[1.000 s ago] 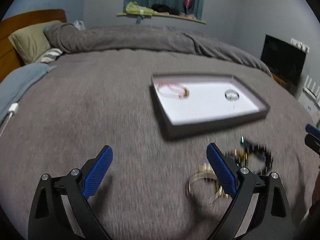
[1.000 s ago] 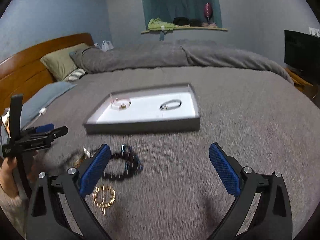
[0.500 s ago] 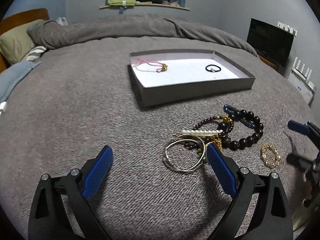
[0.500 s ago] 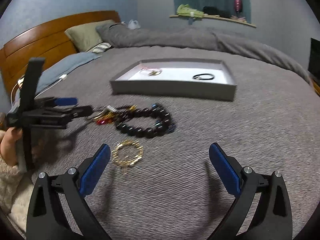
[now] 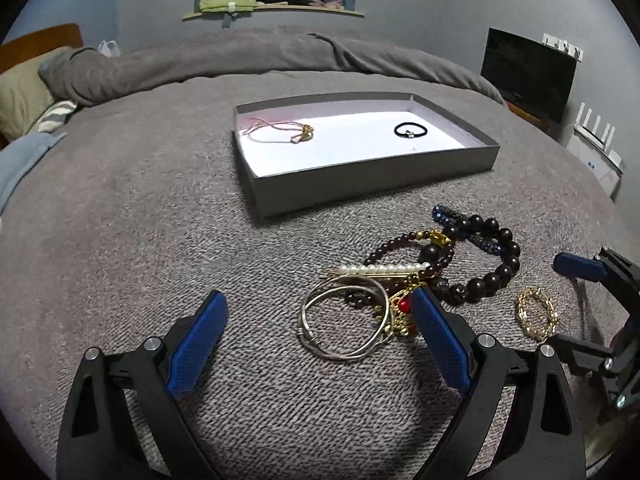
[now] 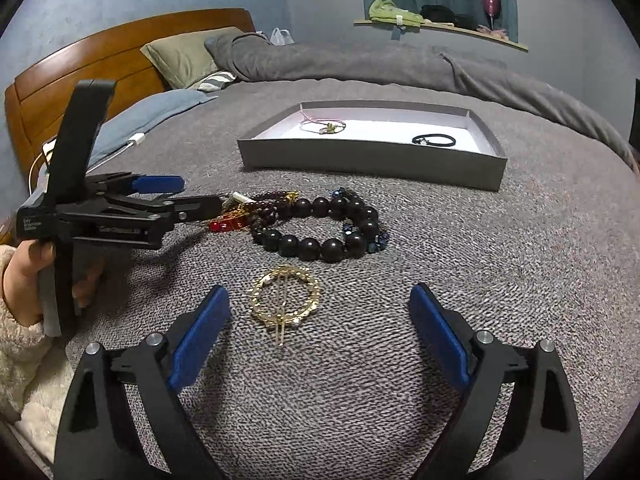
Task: Organize jewelry
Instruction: 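Move both tools back over the jewelry pile, then grasp the silver bangle with the left tool while the right tool grasps the gold ring hairpin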
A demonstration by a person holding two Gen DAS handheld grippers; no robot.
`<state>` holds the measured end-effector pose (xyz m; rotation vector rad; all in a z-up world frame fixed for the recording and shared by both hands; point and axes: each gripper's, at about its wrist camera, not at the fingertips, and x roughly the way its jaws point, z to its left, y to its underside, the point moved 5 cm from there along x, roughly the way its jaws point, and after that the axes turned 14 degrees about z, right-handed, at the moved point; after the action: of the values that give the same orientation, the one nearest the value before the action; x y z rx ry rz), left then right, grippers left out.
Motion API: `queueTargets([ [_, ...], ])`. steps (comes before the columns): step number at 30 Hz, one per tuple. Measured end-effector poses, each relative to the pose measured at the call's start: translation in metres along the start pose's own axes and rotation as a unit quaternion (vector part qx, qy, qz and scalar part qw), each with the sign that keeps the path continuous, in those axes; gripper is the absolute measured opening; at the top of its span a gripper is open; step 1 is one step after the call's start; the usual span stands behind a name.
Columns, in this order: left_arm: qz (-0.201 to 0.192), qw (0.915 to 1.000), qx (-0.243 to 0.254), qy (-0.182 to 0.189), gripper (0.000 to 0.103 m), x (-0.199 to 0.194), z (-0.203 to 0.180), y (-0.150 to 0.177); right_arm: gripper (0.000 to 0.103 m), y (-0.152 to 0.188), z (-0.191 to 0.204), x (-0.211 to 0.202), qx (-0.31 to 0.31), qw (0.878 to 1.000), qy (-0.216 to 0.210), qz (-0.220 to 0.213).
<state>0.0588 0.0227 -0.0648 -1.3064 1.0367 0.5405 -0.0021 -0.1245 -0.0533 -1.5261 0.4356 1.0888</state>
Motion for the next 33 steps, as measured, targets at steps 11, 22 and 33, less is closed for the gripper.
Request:
queueTargets([
  [11, 0.001, 0.9999, 0.011, -0.005, 0.088, 0.003, -0.006, 0.001, 0.066, 0.001, 0.009, 0.008, -0.010, 1.000, 0.002, 0.010],
  [22, -0.002, 0.9998, 0.019, -0.005, 0.086, 0.001, -0.007, 0.002, 0.042, 0.000, 0.008, 0.008, -0.009, 1.000, -0.001, 0.008],
  [33, 0.004, 0.9994, 0.035, 0.008, 0.066, 0.003, -0.013, 0.003, 0.042, -0.002, -0.005, 0.005, 0.017, 1.000, 0.003, 0.008],
])
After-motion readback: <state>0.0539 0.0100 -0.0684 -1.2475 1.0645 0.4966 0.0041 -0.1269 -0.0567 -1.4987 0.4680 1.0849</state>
